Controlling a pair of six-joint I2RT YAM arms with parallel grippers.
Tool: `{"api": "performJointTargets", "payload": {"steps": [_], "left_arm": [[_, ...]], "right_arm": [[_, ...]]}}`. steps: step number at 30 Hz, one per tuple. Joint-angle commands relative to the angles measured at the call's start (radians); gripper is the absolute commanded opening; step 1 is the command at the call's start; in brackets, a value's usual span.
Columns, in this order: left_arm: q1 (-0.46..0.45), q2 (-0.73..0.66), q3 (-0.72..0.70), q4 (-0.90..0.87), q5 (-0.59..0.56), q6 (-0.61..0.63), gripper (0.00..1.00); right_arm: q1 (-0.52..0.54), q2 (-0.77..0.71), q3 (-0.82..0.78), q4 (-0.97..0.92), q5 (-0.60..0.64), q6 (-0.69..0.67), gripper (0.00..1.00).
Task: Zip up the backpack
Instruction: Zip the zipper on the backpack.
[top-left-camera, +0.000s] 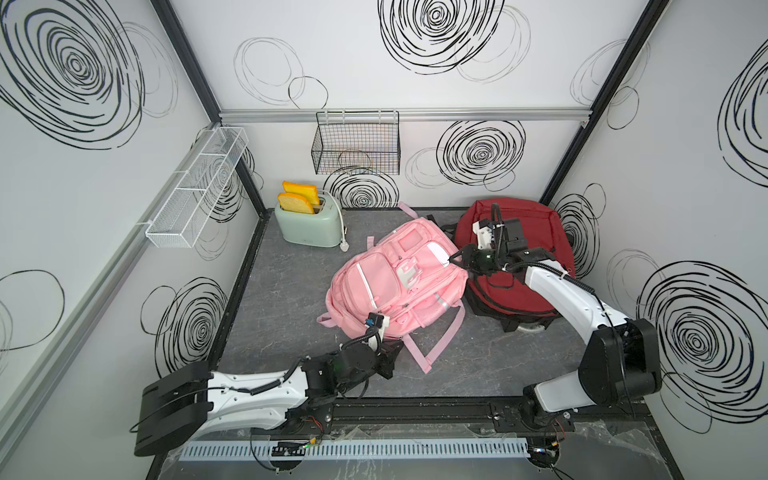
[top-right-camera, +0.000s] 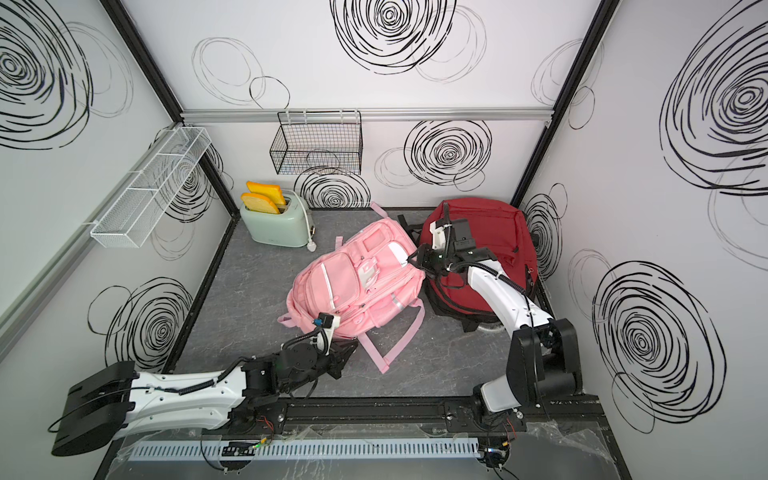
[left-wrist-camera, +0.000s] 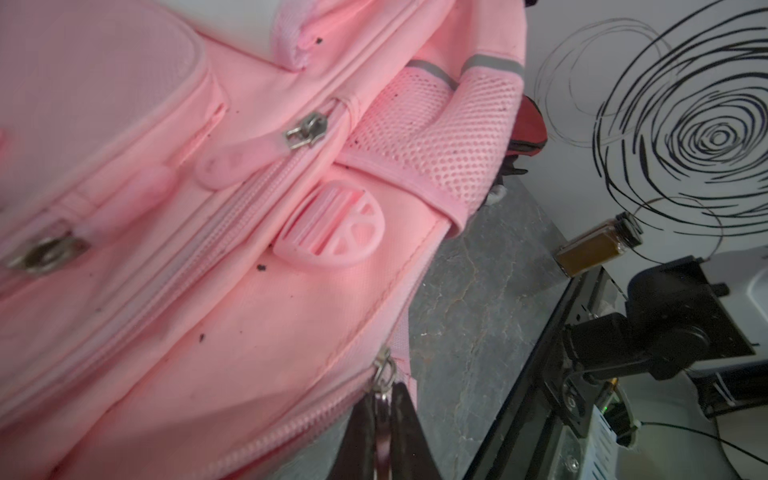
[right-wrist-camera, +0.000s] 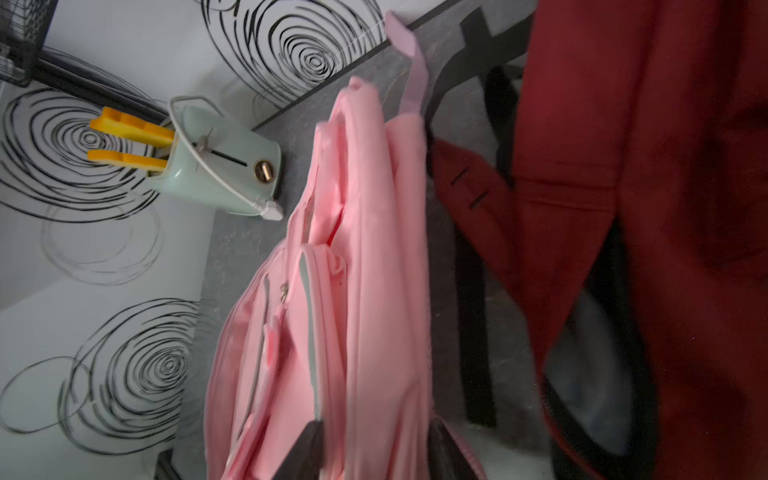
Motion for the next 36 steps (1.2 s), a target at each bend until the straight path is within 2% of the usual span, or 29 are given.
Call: {"api": "performJointTargets", "payload": {"steps": [1, 2, 3, 8, 12, 19, 24, 28, 36], "left_arm": [[-0.016, 0.075, 0.054, 0.169, 0.091, 0.041, 0.0], [-0.014, 0.099, 0.065, 0.19, 0.096, 0.043, 0.0], [-0.008, 0.128, 0.082, 0.207, 0.107, 0.043, 0.0], [0.01, 0.234, 0.14, 0.256, 0.139, 0.044, 0.0], [0.016, 0.271, 0.154, 0.277, 0.146, 0.035, 0.0], [0.025, 0.253, 0.139, 0.265, 0.128, 0.031, 0.0], [0.032, 0.239, 0.126, 0.255, 0.113, 0.029, 0.0], [0.052, 0.225, 0.103, 0.271, 0.121, 0.02, 0.0], [0.055, 0.204, 0.099, 0.262, 0.124, 0.023, 0.0]], "right_arm": [[-0.003, -0.088, -0.048, 0.147, 0.072, 0.046, 0.74], [0.009, -0.109, -0.059, 0.133, 0.112, 0.044, 0.81], [0.014, -0.134, -0.071, 0.115, 0.141, 0.047, 0.83], [0.024, -0.301, -0.145, 0.017, 0.201, 0.119, 0.84], [0.044, -0.454, -0.257, -0.013, 0.155, 0.19, 0.85], [0.064, -0.625, -0.387, -0.135, 0.032, 0.269, 0.85], [0.189, -0.744, -0.49, -0.161, 0.075, 0.409, 0.85], [0.304, -0.766, -0.555, -0.129, 0.117, 0.491, 0.85], [0.416, -0.689, -0.619, -0.011, 0.15, 0.58, 0.84]]}}
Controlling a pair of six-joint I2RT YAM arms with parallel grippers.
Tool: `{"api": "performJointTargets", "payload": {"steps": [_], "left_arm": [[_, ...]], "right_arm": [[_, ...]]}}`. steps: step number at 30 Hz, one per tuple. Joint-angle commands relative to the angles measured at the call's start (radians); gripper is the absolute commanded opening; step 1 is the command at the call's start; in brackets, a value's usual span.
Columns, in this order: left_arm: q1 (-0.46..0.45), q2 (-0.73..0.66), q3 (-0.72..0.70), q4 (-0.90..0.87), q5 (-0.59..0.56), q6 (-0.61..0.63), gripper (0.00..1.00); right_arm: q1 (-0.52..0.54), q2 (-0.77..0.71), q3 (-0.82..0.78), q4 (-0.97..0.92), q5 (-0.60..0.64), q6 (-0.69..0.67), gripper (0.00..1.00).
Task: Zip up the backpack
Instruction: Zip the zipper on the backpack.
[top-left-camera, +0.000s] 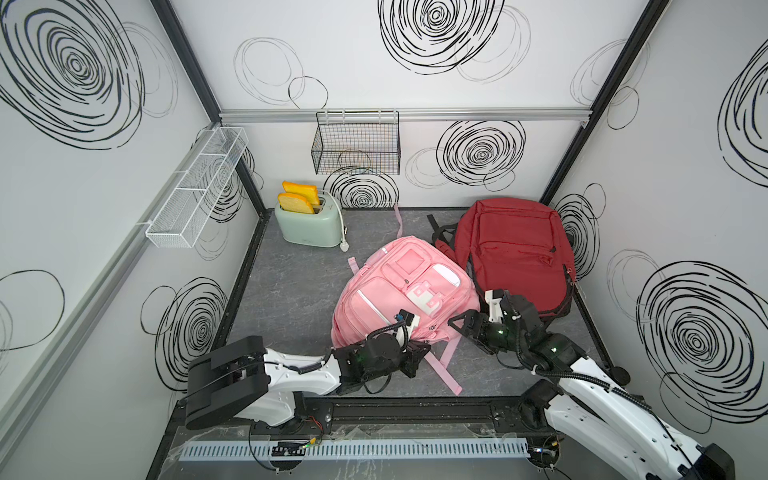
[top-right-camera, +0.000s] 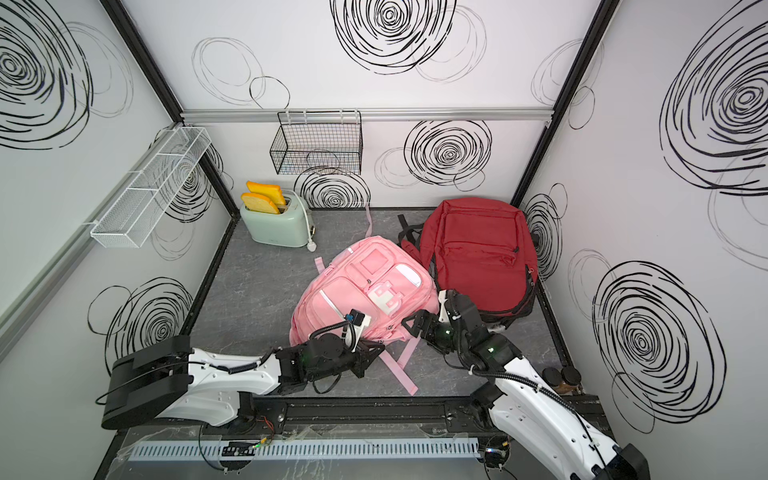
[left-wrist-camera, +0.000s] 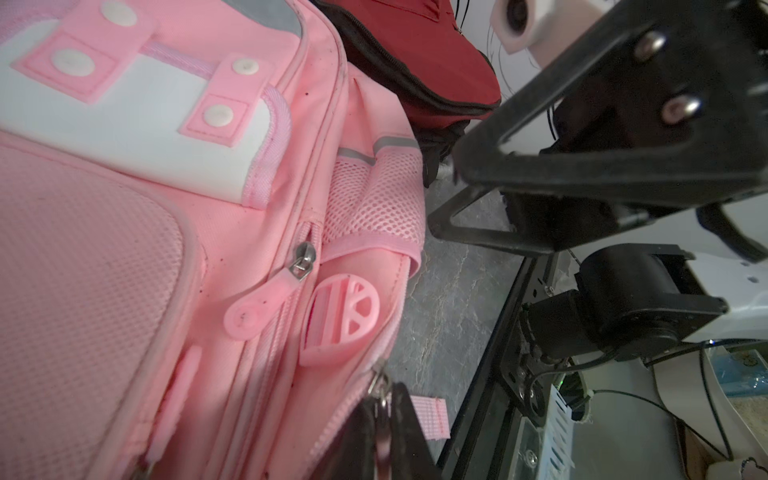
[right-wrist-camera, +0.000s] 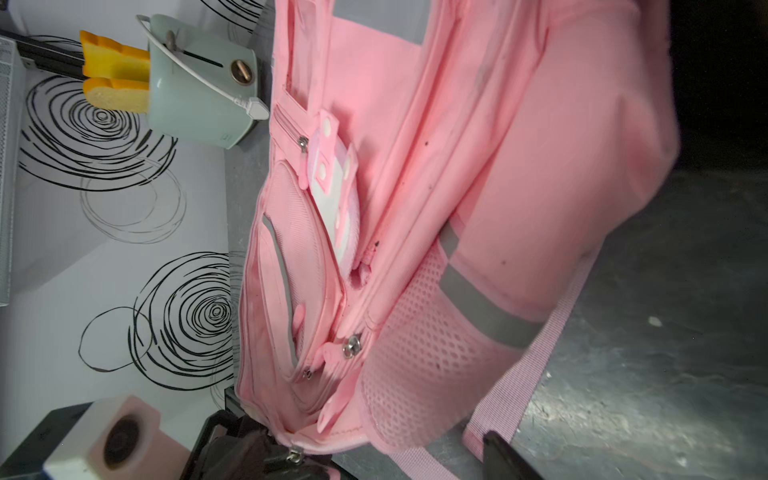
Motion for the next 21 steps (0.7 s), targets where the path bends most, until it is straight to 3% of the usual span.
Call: {"api": "performJointTargets", "payload": {"steps": [1, 21], "left_arm": [[0.014, -0.032, 0.002, 0.114, -0.016, 0.005, 0.0], [-0.004, -0.049, 0.004, 0.127, 0.027, -0.003, 0.0]], "right_arm": [[0.038, 0.032, -0.005, 0.071, 0.048, 0.086, 0.84], [0.079, 0.395, -0.015, 0.501, 0.114, 0.125, 0.84]]}}
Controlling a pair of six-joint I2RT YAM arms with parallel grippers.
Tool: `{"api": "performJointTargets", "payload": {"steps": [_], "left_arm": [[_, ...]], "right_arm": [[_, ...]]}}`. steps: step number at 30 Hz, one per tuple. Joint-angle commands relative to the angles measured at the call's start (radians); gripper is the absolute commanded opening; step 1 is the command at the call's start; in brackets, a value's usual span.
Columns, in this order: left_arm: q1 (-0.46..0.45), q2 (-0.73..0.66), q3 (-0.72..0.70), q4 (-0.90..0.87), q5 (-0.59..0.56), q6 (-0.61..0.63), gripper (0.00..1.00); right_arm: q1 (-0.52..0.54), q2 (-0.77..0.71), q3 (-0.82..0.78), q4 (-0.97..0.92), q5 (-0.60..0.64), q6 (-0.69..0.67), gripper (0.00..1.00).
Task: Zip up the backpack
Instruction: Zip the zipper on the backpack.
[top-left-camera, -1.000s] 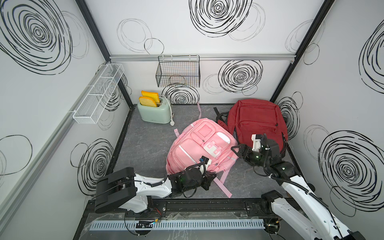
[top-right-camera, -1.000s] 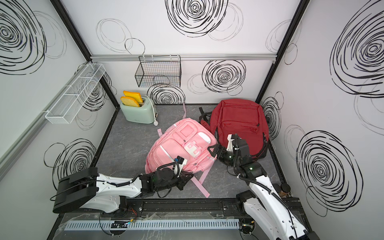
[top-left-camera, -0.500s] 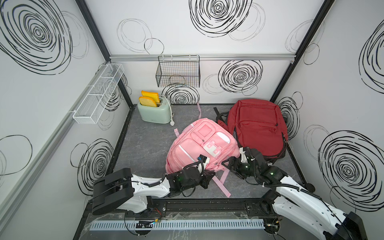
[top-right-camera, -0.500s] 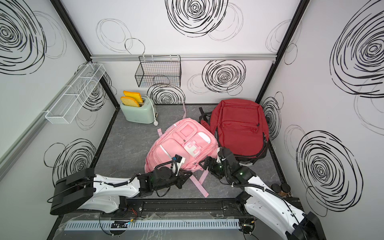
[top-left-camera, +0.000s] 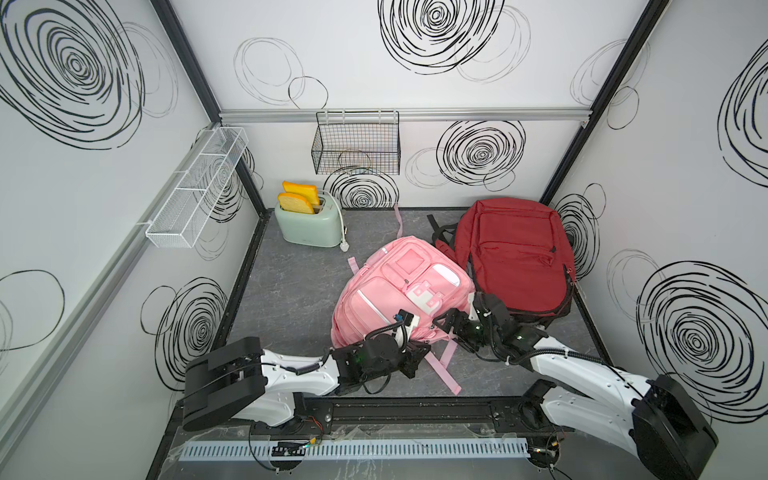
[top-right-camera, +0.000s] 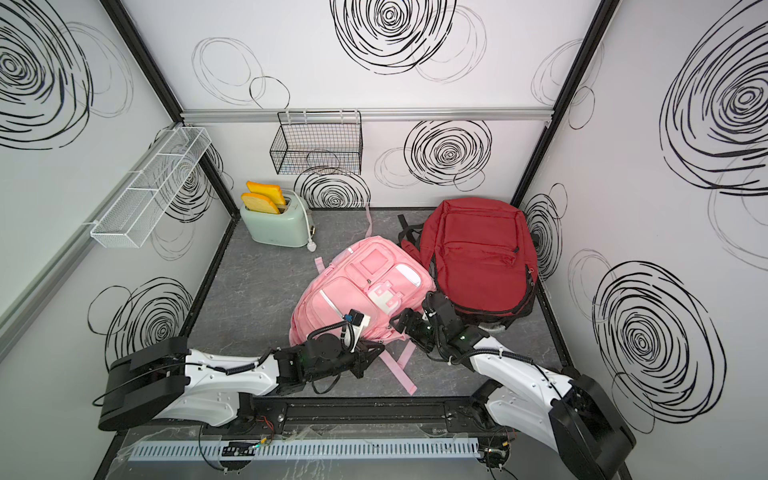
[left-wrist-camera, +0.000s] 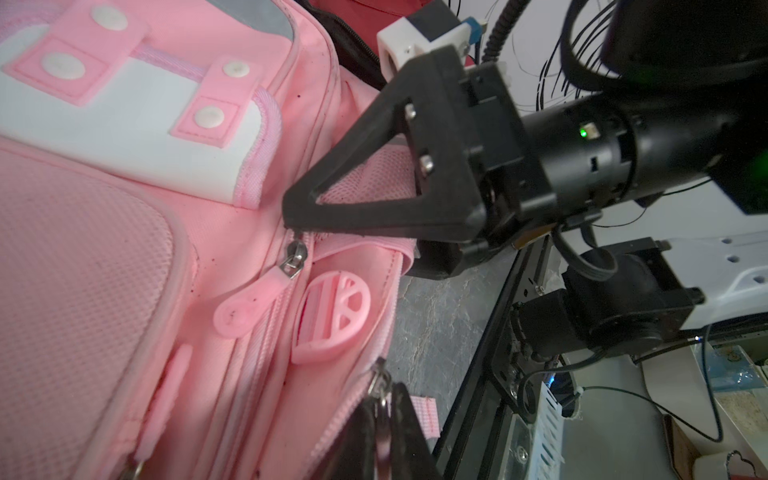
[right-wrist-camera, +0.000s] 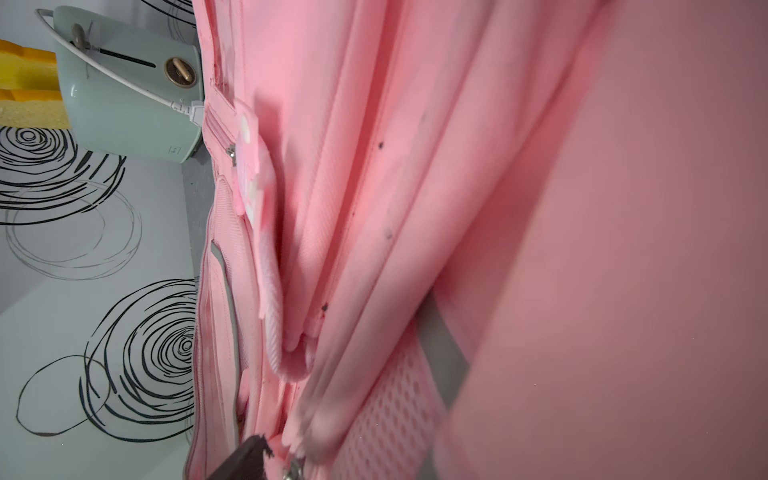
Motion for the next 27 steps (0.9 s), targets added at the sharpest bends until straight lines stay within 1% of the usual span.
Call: {"api": "performJointTargets", "payload": {"steps": [1, 3, 5, 7, 9, 10, 11, 13, 15, 18, 20, 24, 27], "left_arm": [[-0.003, -0.035, 0.014, 0.117, 0.014, -0.001, 0.0], [0.002, -0.049, 0.012, 0.107, 0.004, -0.012, 0.0], [0.033, -0.09, -0.016, 0.116, 0.023, -0.014, 0.0], [0.039, -0.122, -0.01, 0.063, 0.017, 0.008, 0.0], [0.044, -0.15, -0.003, 0.02, 0.011, 0.023, 0.0], [0.047, -0.16, -0.003, 0.013, 0.012, 0.025, 0.0], [0.055, -0.168, -0.004, 0.004, 0.015, 0.026, 0.0], [0.073, -0.173, 0.003, -0.015, 0.018, 0.029, 0.0], [0.099, -0.168, 0.011, -0.031, 0.028, 0.032, 0.0], [0.147, -0.147, 0.025, -0.032, 0.062, 0.032, 0.0], [0.169, -0.125, 0.04, -0.07, 0.079, 0.034, 0.0], [0.191, -0.089, 0.052, -0.075, 0.097, 0.041, 0.0], [0.203, -0.07, 0.045, -0.059, 0.101, 0.037, 0.0]], "right_arm": [[0.009, 0.04, 0.018, 0.173, 0.037, 0.039, 0.83], [0.012, 0.055, 0.016, 0.28, 0.043, 0.041, 0.78], [0.02, 0.066, 0.032, 0.321, 0.057, 0.016, 0.74], [0.023, 0.081, 0.056, 0.353, 0.042, -0.01, 0.67], [0.023, 0.099, 0.1, 0.345, 0.023, -0.067, 0.49], [0.022, 0.106, 0.119, 0.334, 0.014, -0.091, 0.42], [0.021, 0.114, 0.137, 0.331, 0.002, -0.117, 0.32], [0.02, 0.127, 0.168, 0.323, -0.015, -0.162, 0.14], [0.019, 0.137, 0.187, 0.322, -0.027, -0.196, 0.0], [0.018, 0.155, 0.208, 0.354, -0.055, -0.242, 0.0], [0.017, 0.162, 0.221, 0.373, -0.069, -0.273, 0.0], [0.008, 0.162, 0.252, 0.409, -0.103, -0.34, 0.0], [-0.007, 0.166, 0.306, 0.355, -0.121, -0.424, 0.0]]}}
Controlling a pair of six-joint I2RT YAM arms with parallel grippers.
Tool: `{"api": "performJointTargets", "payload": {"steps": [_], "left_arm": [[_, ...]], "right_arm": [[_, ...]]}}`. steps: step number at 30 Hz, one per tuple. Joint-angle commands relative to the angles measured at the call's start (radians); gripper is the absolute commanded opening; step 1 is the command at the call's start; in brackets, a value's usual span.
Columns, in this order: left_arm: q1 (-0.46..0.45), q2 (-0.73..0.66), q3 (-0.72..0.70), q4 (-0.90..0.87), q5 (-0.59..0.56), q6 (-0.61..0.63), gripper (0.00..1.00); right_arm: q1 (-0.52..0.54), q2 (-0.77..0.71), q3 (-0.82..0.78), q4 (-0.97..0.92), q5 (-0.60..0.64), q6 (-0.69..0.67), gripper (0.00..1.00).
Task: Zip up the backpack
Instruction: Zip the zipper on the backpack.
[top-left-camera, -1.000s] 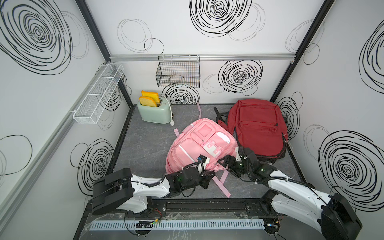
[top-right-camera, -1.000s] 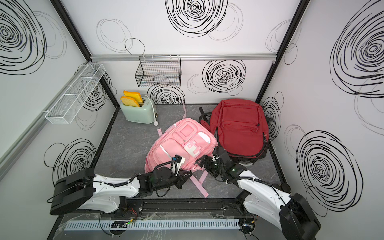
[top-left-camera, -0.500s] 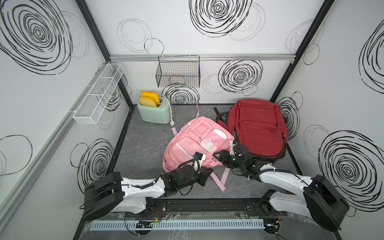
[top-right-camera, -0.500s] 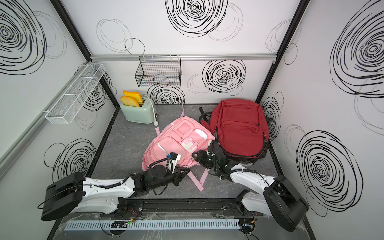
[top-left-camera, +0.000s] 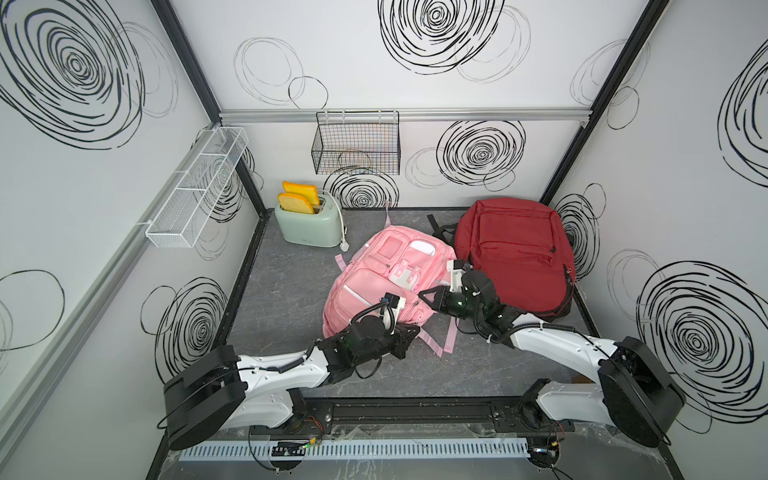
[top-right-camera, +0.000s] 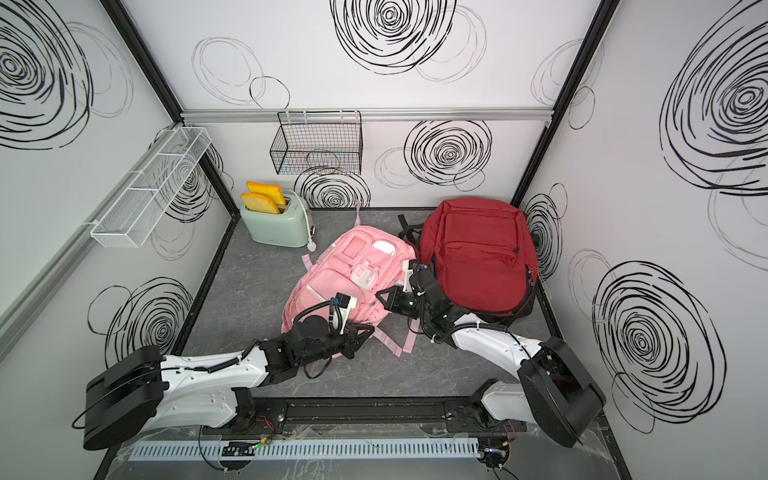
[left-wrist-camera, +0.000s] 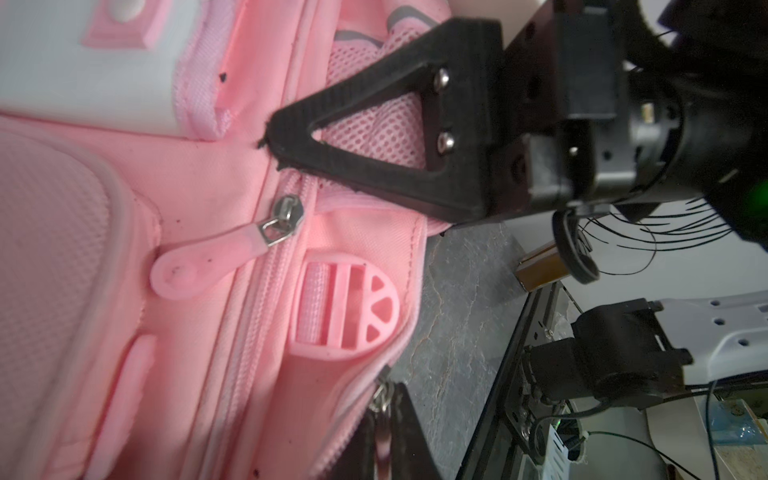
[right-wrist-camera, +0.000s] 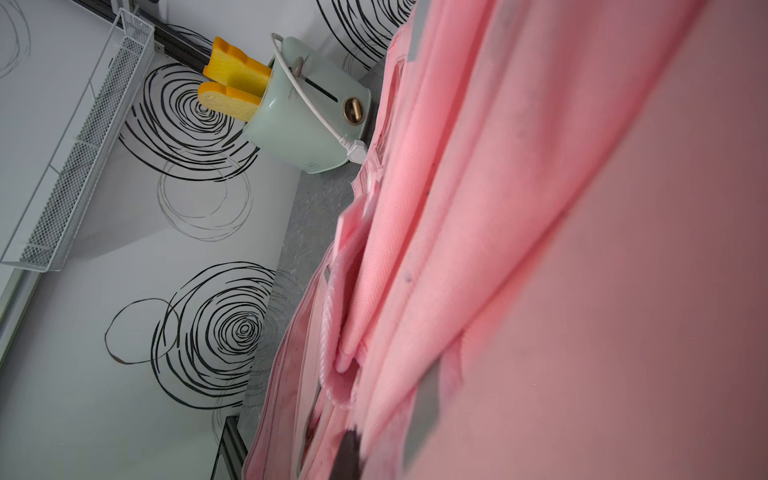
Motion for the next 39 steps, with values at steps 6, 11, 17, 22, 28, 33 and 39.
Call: {"api": "performJointTargets", "payload": {"steps": [6, 11, 17, 22, 28, 33, 39], "left_arm": [[0.045, 0.055, 0.001, 0.091, 0.012, -0.001, 0.0], [0.071, 0.101, 0.008, 0.098, 0.011, -0.006, 0.0], [0.104, 0.152, 0.009, 0.124, 0.016, -0.009, 0.0], [0.108, 0.213, -0.007, 0.191, 0.034, -0.013, 0.0], [0.102, 0.275, -0.029, 0.324, 0.077, -0.035, 0.0], [0.091, 0.337, -0.024, 0.432, 0.105, -0.026, 0.0], [0.092, 0.432, -0.025, 0.563, 0.15, -0.031, 0.0]], "right_arm": [[-0.1, -0.009, 0.16, -0.009, -0.131, -0.242, 0.0], [-0.215, 0.022, 0.182, -0.062, -0.2, -0.293, 0.0], [-0.263, 0.089, 0.238, -0.142, -0.194, -0.368, 0.0], [-0.268, 0.178, 0.302, -0.231, -0.148, -0.4, 0.0], [-0.266, 0.181, 0.255, -0.21, -0.105, -0.297, 0.52], [-0.262, 0.157, 0.211, -0.248, -0.074, -0.208, 0.75], [-0.244, 0.078, 0.169, -0.365, -0.038, -0.123, 0.79]]}}
